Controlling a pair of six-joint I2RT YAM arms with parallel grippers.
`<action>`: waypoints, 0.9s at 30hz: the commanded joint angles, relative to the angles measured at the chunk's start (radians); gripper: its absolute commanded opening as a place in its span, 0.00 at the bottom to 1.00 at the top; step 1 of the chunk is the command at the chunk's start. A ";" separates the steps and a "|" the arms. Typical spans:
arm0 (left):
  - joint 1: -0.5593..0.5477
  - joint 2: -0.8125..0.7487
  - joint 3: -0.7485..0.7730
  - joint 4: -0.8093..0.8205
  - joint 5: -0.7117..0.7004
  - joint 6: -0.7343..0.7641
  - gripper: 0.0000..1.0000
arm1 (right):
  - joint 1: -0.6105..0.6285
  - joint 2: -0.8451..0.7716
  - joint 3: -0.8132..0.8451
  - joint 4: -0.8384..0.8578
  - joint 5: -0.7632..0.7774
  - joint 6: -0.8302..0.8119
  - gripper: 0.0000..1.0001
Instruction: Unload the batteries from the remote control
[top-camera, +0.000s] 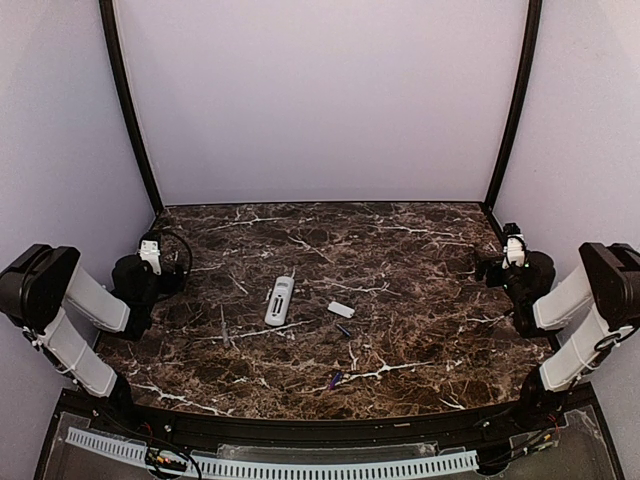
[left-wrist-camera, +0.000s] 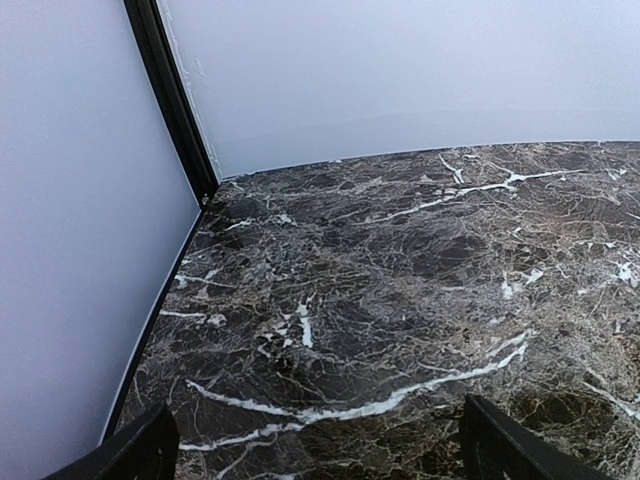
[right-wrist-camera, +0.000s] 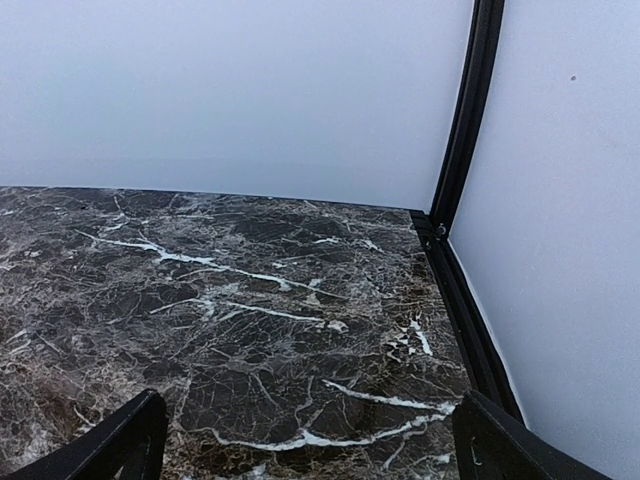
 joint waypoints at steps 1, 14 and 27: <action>0.005 0.000 -0.009 0.019 0.004 -0.008 0.99 | -0.002 0.007 0.010 0.027 0.012 0.012 0.99; 0.006 0.000 -0.010 0.019 0.004 -0.008 0.99 | -0.001 0.008 0.012 0.026 0.011 0.012 0.99; 0.006 0.000 -0.009 0.018 0.005 -0.008 0.99 | -0.002 0.008 0.014 0.019 0.003 0.013 0.99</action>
